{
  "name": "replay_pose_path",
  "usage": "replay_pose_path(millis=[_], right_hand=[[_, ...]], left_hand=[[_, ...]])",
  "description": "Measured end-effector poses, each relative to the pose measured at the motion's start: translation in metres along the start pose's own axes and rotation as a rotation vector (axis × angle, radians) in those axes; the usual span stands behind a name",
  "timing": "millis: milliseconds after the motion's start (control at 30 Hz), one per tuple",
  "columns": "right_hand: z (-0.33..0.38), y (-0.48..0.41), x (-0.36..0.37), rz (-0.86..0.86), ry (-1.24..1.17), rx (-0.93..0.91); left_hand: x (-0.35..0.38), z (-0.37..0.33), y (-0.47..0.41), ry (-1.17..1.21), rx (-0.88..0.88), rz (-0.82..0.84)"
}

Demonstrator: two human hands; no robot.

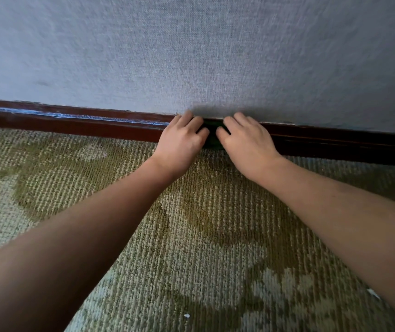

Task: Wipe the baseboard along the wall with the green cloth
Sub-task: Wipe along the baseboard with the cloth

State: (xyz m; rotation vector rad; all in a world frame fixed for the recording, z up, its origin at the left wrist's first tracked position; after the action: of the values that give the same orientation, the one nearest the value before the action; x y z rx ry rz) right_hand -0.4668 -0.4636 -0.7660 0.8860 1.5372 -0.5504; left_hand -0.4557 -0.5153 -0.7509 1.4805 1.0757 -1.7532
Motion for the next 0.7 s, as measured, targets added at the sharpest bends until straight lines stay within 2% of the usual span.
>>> replay_pose_path(millis=[200,400,700], right_hand=[[0.000,0.001,0.002,0.018,-0.011,0.022],[0.005,0.000,-0.001,0.050,0.017,-0.035],[0.005,0.000,-0.001,0.049,0.028,-0.004]], left_hand=[[0.000,0.004,0.000,0.075,-0.065,0.011],[-0.005,-0.012,-0.003,-0.110,0.116,0.100],[-0.001,0.004,-0.001,-0.019,-0.027,0.145]])
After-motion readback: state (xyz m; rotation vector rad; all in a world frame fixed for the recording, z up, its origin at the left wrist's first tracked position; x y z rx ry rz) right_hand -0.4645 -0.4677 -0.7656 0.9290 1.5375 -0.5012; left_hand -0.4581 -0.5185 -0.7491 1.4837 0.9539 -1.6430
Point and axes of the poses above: each hand's wrist, its own y-axis away from the middle knuckle, its own x-axis out of the palm, z = x × y, the point moved 9 cm from there along -y, towards the middle knuckle, and after that the axes turned 9 degrees about z, right-handed, at the moved point
